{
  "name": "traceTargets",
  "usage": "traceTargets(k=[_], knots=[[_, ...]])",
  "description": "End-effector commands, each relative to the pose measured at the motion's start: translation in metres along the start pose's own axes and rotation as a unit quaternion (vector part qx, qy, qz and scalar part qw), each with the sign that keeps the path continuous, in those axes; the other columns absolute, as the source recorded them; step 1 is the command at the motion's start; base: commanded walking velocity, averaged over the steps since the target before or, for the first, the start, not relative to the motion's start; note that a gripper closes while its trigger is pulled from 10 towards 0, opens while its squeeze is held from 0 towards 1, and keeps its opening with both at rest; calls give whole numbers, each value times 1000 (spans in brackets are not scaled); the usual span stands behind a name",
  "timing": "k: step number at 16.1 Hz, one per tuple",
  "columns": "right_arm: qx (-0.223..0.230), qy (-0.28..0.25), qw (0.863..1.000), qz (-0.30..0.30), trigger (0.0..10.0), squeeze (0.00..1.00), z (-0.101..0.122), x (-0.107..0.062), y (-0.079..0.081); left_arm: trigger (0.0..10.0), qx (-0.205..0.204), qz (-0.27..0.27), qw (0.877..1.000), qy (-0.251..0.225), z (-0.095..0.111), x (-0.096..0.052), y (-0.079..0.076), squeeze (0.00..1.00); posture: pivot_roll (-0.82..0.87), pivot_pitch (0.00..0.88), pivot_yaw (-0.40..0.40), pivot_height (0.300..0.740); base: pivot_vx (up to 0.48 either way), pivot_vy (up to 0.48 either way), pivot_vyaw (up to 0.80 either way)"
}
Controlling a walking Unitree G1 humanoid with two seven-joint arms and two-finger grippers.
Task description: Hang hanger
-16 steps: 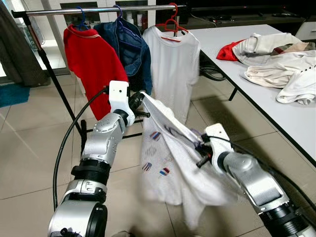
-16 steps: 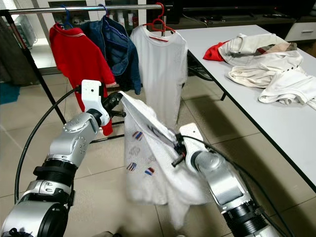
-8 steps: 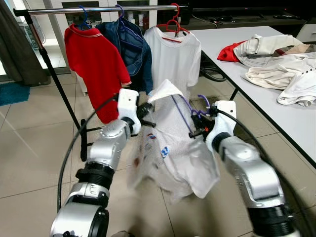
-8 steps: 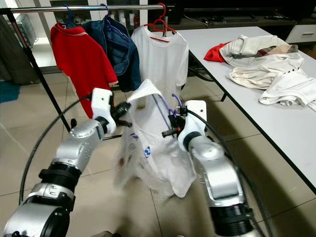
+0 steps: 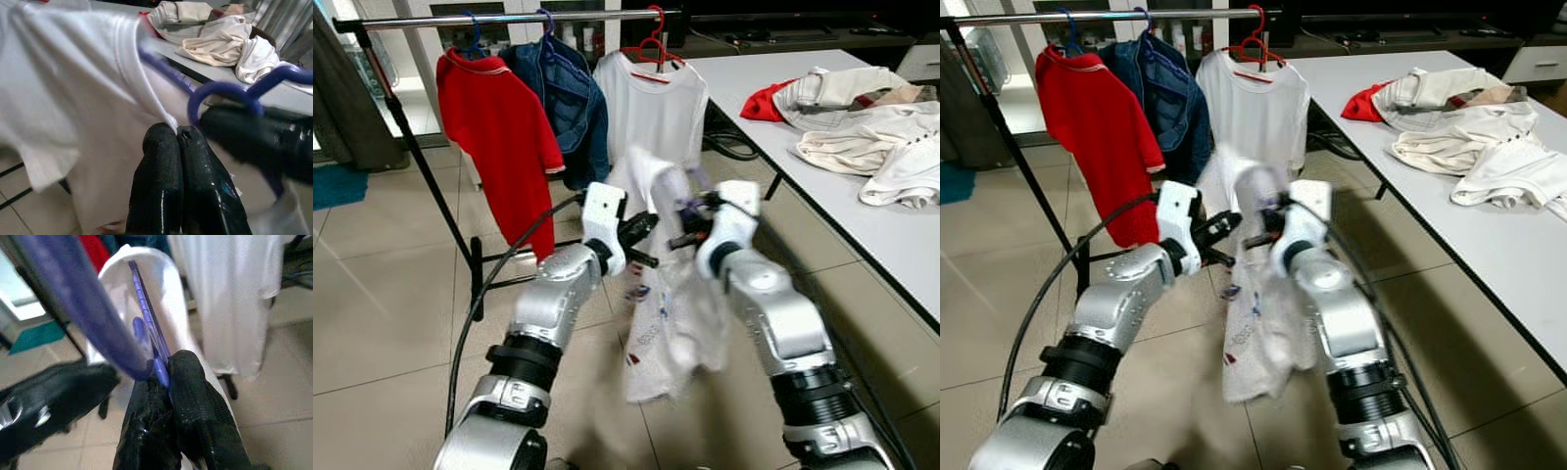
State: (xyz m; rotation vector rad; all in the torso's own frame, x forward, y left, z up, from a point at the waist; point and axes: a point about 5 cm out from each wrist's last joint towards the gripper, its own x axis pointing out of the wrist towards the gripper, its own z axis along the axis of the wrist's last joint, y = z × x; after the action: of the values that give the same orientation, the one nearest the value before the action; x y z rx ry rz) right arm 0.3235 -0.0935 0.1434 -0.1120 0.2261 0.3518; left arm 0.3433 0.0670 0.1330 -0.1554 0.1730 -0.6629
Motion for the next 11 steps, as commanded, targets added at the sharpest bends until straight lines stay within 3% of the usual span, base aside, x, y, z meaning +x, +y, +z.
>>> traceTargets(k=[1,5,7,11], knots=[[0,-17,1000,-6,10000,0,7,1,-4,0,12,-8,1000,-13,10,2,-2,0,-119,0,-8,740,0,0,0],[-40,6,999,36,10000,0,0,1,-14,0,57,-3,998,2,13,-6,7,0,-120,0,-5,740,0,0,0],[-54,14,998,37,10000,0,-5,-1,-26,0,82,-25,996,21,14,-12,8,0,-119,0,-9,740,0,0,0],[-62,-17,997,45,10000,0,9,-7,-62,0,152,-50,983,85,11,-27,22,0,-125,0,-10,740,0,0,0]])
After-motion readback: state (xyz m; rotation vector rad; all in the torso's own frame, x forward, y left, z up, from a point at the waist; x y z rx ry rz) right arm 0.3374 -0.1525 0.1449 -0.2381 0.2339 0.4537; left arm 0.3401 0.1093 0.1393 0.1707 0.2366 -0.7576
